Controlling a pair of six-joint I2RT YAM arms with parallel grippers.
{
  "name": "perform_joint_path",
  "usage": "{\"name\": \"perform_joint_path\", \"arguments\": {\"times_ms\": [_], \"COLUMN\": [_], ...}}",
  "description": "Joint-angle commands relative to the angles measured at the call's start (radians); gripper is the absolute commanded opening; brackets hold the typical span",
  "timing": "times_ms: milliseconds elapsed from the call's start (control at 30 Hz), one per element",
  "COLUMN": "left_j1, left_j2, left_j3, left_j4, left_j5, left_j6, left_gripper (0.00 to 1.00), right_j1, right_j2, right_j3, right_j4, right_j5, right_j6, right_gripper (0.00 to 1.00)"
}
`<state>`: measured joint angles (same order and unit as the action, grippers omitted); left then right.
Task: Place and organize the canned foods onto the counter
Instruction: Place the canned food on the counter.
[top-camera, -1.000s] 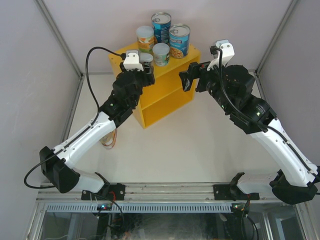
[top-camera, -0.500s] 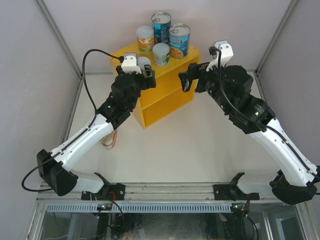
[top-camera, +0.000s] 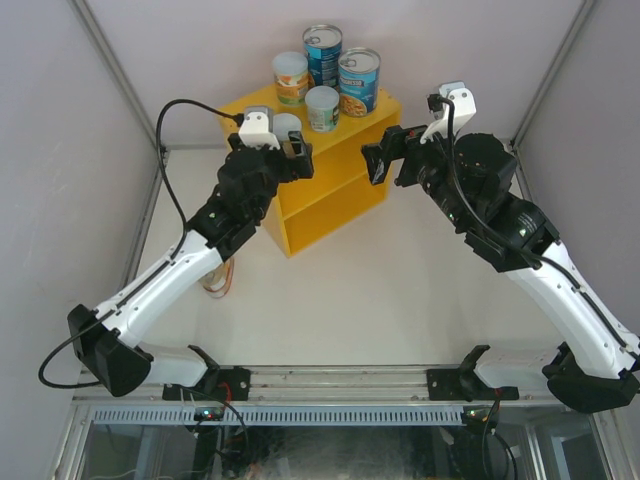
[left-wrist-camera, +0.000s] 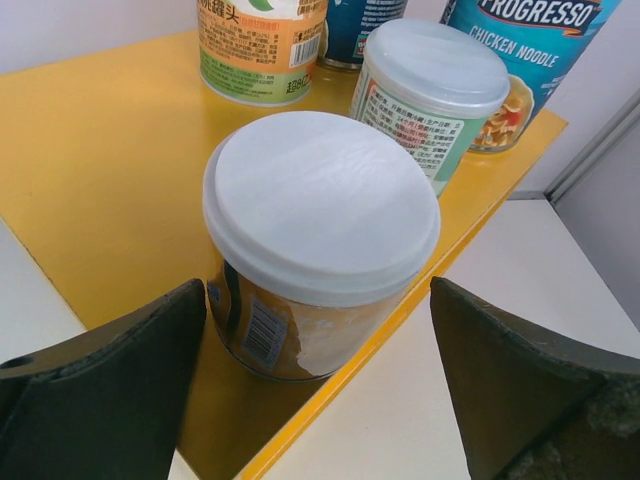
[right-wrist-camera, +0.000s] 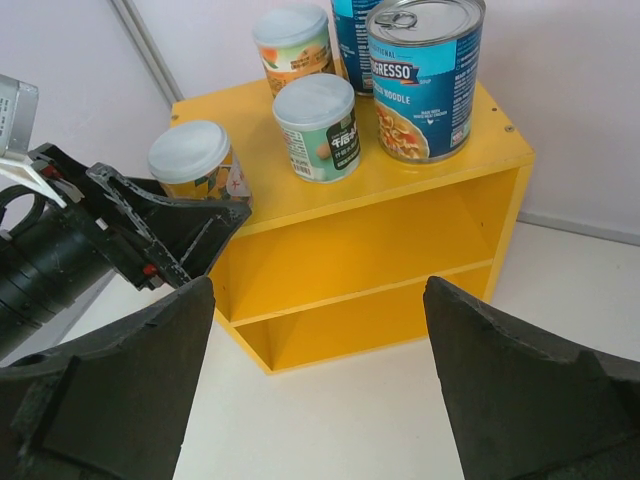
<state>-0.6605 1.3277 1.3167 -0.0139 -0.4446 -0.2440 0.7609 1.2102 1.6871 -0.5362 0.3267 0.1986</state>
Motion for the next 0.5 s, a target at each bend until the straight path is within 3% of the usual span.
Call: {"name": "perform_joint_path", "arguments": {"times_ms": [0,467], "left_j1": [0.006,0.007], "left_j2": [-0.048,-0.047], "left_j3": [0.063,0.239], "left_j4": [-0.027,-0.121], "left_j5": [0.034,0.051], "left_j6": [-0.016,-0.018], "left_gripper": [0.96,0.98], "right_j1": [0.003,0.035], "right_j2": [-0.016,-0.011], "right_j3": [0.004,0.024], "right_j4": [0.023,0.009], "right_j5": [-0.003,0.020], "right_j6": [0.014,0.009], "right_gripper": [0.85,0.85]}}
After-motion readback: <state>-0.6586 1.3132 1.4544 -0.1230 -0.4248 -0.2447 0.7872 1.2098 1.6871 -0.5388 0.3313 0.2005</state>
